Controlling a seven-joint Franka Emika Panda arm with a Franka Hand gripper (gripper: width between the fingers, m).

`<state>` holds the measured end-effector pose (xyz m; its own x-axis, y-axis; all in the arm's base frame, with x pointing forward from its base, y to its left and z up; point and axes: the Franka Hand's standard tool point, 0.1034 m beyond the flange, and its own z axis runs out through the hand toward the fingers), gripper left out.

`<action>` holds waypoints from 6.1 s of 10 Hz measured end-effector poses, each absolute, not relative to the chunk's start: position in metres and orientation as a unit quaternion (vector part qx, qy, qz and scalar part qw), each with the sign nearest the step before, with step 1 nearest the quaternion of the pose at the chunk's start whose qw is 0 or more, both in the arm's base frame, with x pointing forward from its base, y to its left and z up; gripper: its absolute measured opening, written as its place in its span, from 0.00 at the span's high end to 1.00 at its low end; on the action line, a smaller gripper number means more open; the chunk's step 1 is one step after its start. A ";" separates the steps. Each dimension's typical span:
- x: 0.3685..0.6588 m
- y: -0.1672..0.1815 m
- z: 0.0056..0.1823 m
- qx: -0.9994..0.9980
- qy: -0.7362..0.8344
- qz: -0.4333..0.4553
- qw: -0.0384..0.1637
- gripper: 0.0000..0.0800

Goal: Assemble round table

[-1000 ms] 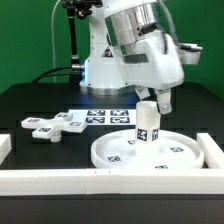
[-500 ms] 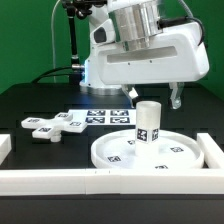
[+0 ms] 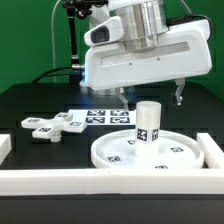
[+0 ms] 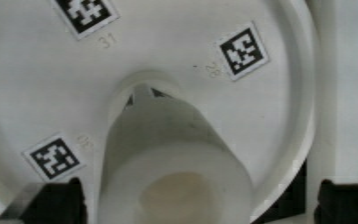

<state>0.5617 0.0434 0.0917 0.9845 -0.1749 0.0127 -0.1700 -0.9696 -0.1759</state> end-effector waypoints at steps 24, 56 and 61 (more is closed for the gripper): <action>0.571 0.035 0.075 -0.648 -0.761 -0.003 -0.029 0.20; 0.561 0.037 0.071 -0.938 0.339 -0.012 0.066 0.48; 0.560 0.043 0.071 -0.826 0.557 0.016 0.091 0.48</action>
Offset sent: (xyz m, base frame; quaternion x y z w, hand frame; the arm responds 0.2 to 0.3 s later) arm 0.0000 0.0000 0.0000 0.0000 0.0000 -0.1938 0.9810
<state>0.5598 0.0428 0.0708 0.3800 -0.9161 -0.1279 -0.9219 -0.3638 -0.1334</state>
